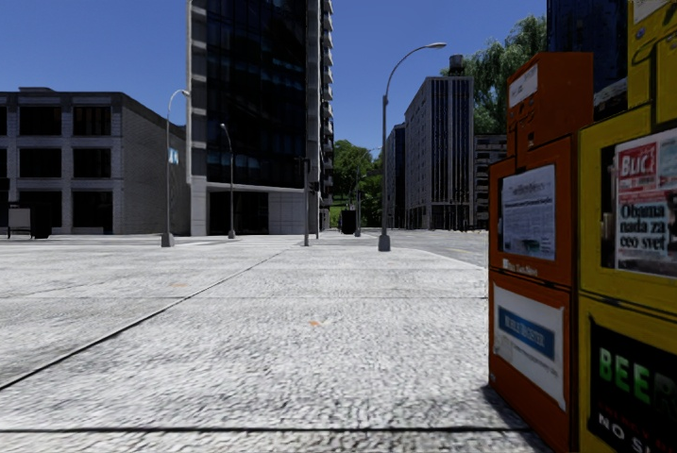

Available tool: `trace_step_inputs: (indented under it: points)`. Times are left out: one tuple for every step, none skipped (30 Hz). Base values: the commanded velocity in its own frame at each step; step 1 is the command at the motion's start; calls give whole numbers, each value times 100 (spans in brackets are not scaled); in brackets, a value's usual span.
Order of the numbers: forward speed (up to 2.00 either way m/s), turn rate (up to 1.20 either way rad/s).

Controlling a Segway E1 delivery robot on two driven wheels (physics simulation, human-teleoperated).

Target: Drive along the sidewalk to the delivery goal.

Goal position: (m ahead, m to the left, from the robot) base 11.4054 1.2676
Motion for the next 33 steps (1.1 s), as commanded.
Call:
trace_step_inputs:
  points:
    - [200,0]
    - [200,0]
    - [200,0]
    - [200,0]
    - [200,0]
    - [200,0]
    - [200,0]
    - [200,0]
    - [200,0]
    - [200,0]
    - [200,0]
    - [200,0]
    - [200,0]
    - [200,0]
    - [200,0]
    - [200,0]
    - [200,0]
    - [200,0]
    - [200,0]
    - [200,0]
    - [200,0]
    - [200,0]
    - [200,0]
    - [200,0]
    - [200,0]
    - [200,0]
    - [200,0]
    - [200,0]
    - [200,0]
    - [200,0]
    - [200,0]
    - [200,0]
    - [200,0]
